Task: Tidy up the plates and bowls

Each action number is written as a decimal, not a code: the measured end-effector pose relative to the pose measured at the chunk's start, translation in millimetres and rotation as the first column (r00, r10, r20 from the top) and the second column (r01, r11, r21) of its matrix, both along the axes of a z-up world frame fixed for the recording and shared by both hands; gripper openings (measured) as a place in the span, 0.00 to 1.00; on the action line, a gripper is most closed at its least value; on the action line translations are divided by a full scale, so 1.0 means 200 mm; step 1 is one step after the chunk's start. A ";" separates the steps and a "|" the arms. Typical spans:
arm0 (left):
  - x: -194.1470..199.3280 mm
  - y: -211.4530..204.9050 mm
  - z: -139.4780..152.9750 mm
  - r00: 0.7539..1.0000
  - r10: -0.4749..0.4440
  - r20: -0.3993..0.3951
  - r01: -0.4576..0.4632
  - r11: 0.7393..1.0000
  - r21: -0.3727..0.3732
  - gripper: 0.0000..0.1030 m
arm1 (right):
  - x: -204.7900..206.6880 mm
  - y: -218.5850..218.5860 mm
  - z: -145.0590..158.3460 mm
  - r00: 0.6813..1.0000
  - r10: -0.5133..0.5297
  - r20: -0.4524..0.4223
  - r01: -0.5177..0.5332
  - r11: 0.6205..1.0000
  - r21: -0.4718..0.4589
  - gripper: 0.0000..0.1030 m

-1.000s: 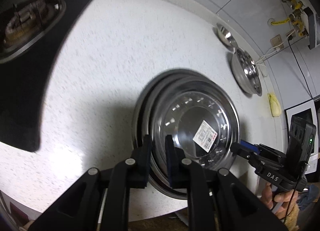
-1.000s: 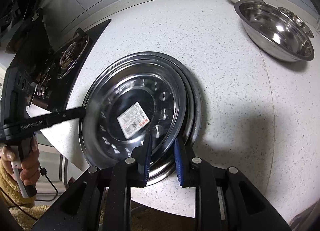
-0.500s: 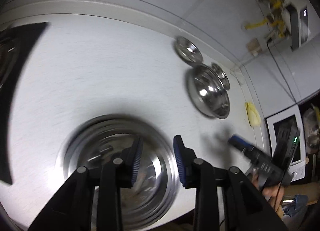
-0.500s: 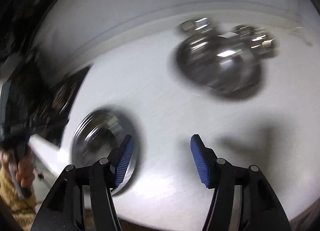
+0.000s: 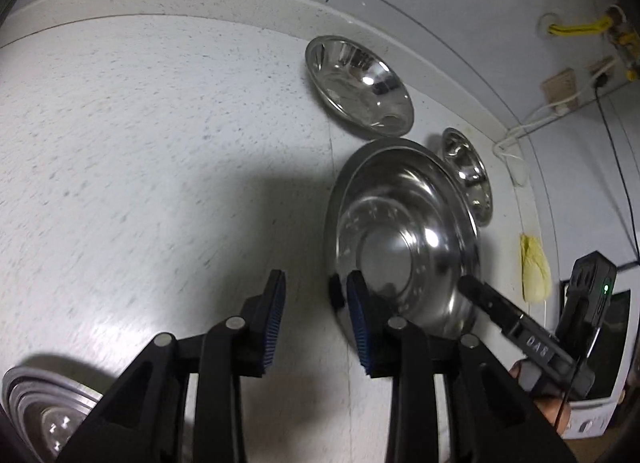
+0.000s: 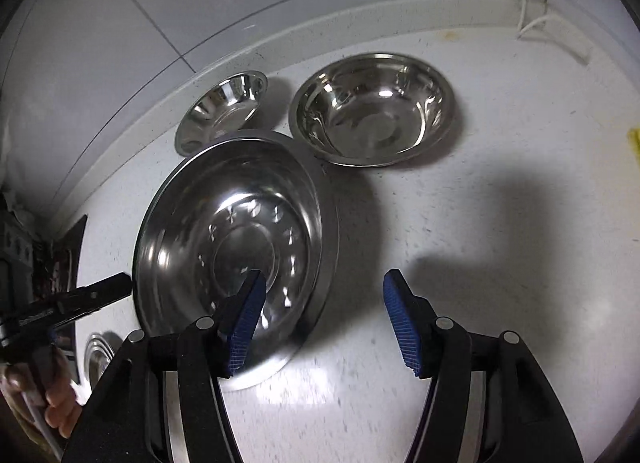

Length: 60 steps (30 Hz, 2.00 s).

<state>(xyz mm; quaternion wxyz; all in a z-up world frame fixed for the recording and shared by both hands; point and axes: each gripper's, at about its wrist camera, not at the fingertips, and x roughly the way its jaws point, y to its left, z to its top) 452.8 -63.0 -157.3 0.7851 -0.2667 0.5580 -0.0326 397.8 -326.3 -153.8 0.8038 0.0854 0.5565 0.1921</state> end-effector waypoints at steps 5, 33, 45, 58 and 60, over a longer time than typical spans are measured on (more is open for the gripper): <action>0.09 -0.03 -0.08 1.000 -0.003 -0.018 0.002 0.999 -0.050 0.28 | 0.07 0.03 -0.10 0.999 0.020 -0.035 -0.019 0.999 0.030 0.30; -0.29 0.30 0.16 0.995 0.102 0.000 -0.101 0.991 -0.083 0.10 | -0.12 0.49 0.19 0.988 0.148 0.050 -0.149 0.989 0.017 0.13; -0.70 -0.19 -0.03 0.979 -0.170 -0.117 0.156 0.981 -0.120 0.14 | -0.55 0.07 0.07 0.993 0.116 -0.028 -0.117 0.993 -0.029 0.13; -0.85 -0.39 -0.10 0.966 -0.227 -0.124 0.216 0.971 -0.102 0.17 | -0.58 -0.17 -0.08 0.996 0.056 -0.074 -0.058 0.998 -0.020 0.13; -0.86 -0.37 -0.09 0.969 -0.217 -0.116 0.207 0.974 -0.092 0.18 | -0.59 -0.16 -0.07 0.996 0.061 -0.066 -0.063 0.998 -0.024 0.13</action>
